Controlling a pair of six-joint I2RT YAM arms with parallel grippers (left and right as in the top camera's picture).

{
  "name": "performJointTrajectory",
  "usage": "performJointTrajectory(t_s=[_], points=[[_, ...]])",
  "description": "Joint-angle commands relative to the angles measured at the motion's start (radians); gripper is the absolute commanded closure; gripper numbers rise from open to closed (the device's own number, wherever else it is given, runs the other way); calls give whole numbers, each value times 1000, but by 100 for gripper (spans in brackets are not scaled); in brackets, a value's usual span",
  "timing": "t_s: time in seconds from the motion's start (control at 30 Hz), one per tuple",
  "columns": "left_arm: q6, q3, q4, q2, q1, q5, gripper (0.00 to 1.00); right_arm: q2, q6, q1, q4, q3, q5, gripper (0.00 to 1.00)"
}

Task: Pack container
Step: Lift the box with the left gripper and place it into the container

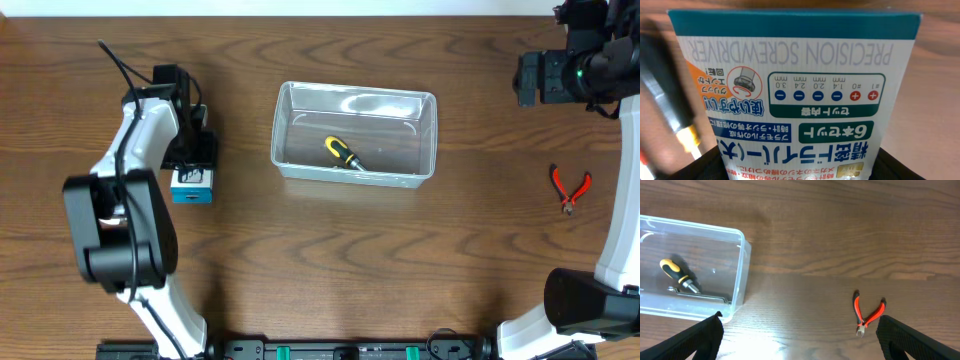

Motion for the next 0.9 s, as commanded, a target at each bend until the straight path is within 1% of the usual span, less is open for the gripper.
performJointTrajectory(t_s=[0.0, 0.03, 0.13, 0.27, 0.37, 0.47, 0.6, 0.87], points=[[-15, 68, -39, -150, -56, 2, 92, 3, 14, -5, -1, -4, -7, 1], [-3, 84, -48, -186, -80, 30, 94, 3, 14, -5, -1, -4, -7, 1], [60, 119, -53, -278, -160, 90, 94, 3, 14, -5, -1, -4, -7, 1], [235, 140, -18, -378, -329, 90, 94, 3, 14, -5, -1, -4, -7, 1], [373, 139, 24, -392, -451, 90, 94, 3, 14, -5, -1, -4, -7, 1], [495, 138, 60, -354, -546, 92, 94, 3, 14, -5, -1, -4, -7, 1], [613, 138, 94, -249, -599, 130, 94, 3, 14, -4, -5, -4, -7, 1], [624, 138, 155, -37, -597, 132, 94, 3, 13, -5, -12, -4, -7, 1]])
